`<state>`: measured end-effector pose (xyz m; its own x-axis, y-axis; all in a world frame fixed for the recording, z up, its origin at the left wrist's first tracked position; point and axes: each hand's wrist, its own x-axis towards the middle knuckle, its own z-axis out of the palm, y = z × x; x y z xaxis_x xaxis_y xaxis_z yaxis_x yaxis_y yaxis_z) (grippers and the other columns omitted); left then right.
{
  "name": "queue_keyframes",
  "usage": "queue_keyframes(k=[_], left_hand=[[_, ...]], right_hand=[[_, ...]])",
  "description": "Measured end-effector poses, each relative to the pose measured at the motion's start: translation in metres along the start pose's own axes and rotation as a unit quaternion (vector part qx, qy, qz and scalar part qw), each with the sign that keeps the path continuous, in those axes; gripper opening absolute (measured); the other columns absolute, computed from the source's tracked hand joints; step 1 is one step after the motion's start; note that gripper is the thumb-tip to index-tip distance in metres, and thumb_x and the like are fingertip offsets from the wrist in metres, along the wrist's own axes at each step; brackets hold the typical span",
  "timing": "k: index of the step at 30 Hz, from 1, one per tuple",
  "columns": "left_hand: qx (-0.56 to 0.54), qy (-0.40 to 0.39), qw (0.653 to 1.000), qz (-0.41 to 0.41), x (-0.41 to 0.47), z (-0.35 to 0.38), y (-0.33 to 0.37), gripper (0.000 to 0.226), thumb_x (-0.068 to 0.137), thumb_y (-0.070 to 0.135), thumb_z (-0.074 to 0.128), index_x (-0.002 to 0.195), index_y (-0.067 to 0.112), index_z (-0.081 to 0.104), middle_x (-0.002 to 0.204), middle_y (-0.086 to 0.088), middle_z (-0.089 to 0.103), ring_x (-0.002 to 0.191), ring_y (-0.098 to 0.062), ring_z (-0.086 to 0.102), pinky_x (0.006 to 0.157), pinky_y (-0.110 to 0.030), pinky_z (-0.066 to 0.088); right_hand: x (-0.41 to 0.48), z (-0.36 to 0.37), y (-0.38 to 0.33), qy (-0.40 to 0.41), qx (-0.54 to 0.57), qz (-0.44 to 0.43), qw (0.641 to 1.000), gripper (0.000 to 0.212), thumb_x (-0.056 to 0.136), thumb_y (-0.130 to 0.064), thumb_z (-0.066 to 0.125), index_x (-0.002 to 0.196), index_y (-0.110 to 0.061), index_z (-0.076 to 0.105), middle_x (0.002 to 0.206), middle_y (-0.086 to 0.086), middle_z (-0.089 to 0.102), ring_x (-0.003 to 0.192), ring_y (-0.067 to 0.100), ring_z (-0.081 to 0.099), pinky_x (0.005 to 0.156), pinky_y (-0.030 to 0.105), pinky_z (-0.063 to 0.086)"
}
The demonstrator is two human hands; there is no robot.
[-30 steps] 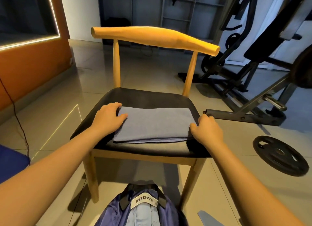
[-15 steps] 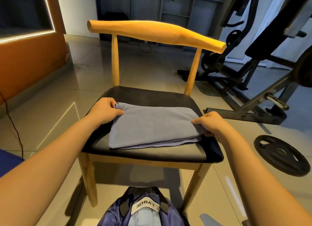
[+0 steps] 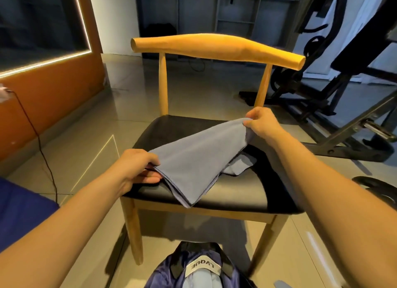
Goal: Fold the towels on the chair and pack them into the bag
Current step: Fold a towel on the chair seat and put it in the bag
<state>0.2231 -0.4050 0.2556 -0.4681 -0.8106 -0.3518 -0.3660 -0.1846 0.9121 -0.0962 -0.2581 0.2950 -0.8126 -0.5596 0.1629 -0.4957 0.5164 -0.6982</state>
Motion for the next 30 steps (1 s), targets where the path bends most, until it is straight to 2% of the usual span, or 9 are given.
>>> queue_keyframes(k=[4, 7, 10, 14, 17, 20, 22, 24, 30], left_hand=[[0.194, 0.022, 0.978, 0.080, -0.003, 0.009, -0.016, 0.020, 0.086, 0.016, 0.074, 0.075, 0.007, 0.061, 0.059, -0.008, 0.072, 0.055, -0.023, 0.071, 0.050, -0.031, 0.056], [0.303, 0.086, 0.936, 0.157, -0.003, 0.004, -0.016, 0.026, 0.081, 0.025, 0.074, 0.068, 0.004, 0.066, 0.055, -0.006, 0.068, 0.059, -0.026, 0.070, 0.065, -0.044, 0.062], [0.260, 0.105, 0.947, 0.157, 0.001, -0.002, -0.014, 0.027, 0.079, 0.025, 0.072, 0.065, 0.005, 0.059, 0.065, -0.021, 0.066, 0.067, -0.036, 0.067, 0.067, -0.048, 0.059], [0.125, 0.079, 0.984, 0.102, 0.003, -0.006, -0.011, 0.016, 0.087, 0.015, 0.068, 0.079, 0.011, 0.054, 0.072, -0.016, 0.061, 0.068, -0.030, 0.063, 0.059, -0.040, 0.061], [0.048, 0.046, 0.996, 0.053, -0.002, -0.007, -0.008, 0.008, 0.094, 0.011, 0.066, 0.094, 0.007, 0.060, 0.084, -0.019, 0.071, 0.066, -0.027, 0.069, 0.052, -0.029, 0.061], [0.006, 0.032, 0.999, 0.039, -0.003, -0.008, -0.009, 0.009, 0.094, 0.009, 0.069, 0.092, 0.007, 0.060, 0.087, -0.020, 0.073, 0.063, -0.027, 0.070, 0.050, -0.028, 0.061], [-0.045, 0.029, 0.998, 0.027, -0.002, -0.009, -0.008, 0.010, 0.092, 0.006, 0.070, 0.091, 0.008, 0.060, 0.081, -0.018, 0.071, 0.057, -0.023, 0.070, 0.050, -0.029, 0.061], [-0.092, 0.022, 0.995, 0.014, -0.004, -0.008, -0.004, 0.011, 0.092, 0.004, 0.069, 0.092, 0.008, 0.060, 0.069, -0.012, 0.069, 0.048, -0.017, 0.068, 0.050, -0.029, 0.061], [-0.191, -0.030, 0.981, -0.009, -0.022, -0.003, 0.012, 0.004, 0.094, -0.001, 0.059, 0.095, 0.003, 0.060, 0.055, -0.008, 0.070, 0.050, -0.017, 0.071, 0.045, -0.026, 0.058]], right_hand=[[-0.015, 0.016, -0.004, 0.004, -0.264, -0.069, 0.962, 0.037, 0.093, -0.029, 0.068, 0.123, -0.010, 0.057, 0.126, 0.014, 0.056, 0.112, 0.037, 0.057, 0.088, 0.046, 0.052], [-0.049, 0.036, 0.000, 0.011, -0.277, -0.127, 0.952, 0.022, 0.093, -0.028, 0.069, 0.112, -0.019, 0.062, 0.118, 0.005, 0.057, 0.105, 0.031, 0.059, 0.085, 0.044, 0.053], [-0.071, 0.038, 0.011, -0.011, -0.194, -0.076, 0.978, 0.010, 0.093, -0.014, 0.062, 0.101, -0.017, 0.066, 0.109, 0.004, 0.059, 0.092, 0.026, 0.059, 0.075, 0.037, 0.051], [-0.094, 0.021, 0.011, 0.026, -0.112, -0.007, 0.993, 0.017, 0.089, -0.006, 0.056, 0.090, -0.020, 0.065, 0.090, 0.000, 0.064, 0.084, 0.024, 0.061, 0.065, 0.033, 0.048], [-0.131, 0.033, -0.007, -0.062, -0.112, -0.156, 0.979, 0.012, 0.088, -0.023, 0.066, 0.100, -0.024, 0.066, 0.100, -0.006, 0.062, 0.092, 0.017, 0.062, 0.073, 0.032, 0.052], [-0.179, 0.061, -0.030, -0.173, -0.188, -0.355, 0.899, 0.055, 0.082, -0.053, 0.074, 0.125, -0.023, 0.057, 0.117, -0.004, 0.053, 0.106, 0.018, 0.052, 0.088, 0.036, 0.044], [-0.193, 0.085, -0.036, -0.135, -0.279, -0.416, 0.855, 0.084, 0.073, -0.073, 0.070, 0.132, -0.017, 0.049, 0.121, 0.003, 0.051, 0.110, 0.025, 0.049, 0.093, 0.043, 0.041], [-0.204, 0.106, -0.041, -0.077, -0.323, -0.395, 0.856, 0.096, 0.067, -0.084, 0.065, 0.129, -0.013, 0.048, 0.120, 0.007, 0.051, 0.108, 0.030, 0.049, 0.094, 0.050, 0.042], [-0.216, 0.131, -0.064, 0.060, -0.304, -0.330, 0.892, 0.072, 0.074, -0.062, 0.071, 0.119, -0.011, 0.046, 0.111, 0.011, 0.051, 0.098, 0.031, 0.049, 0.085, 0.049, 0.043]])
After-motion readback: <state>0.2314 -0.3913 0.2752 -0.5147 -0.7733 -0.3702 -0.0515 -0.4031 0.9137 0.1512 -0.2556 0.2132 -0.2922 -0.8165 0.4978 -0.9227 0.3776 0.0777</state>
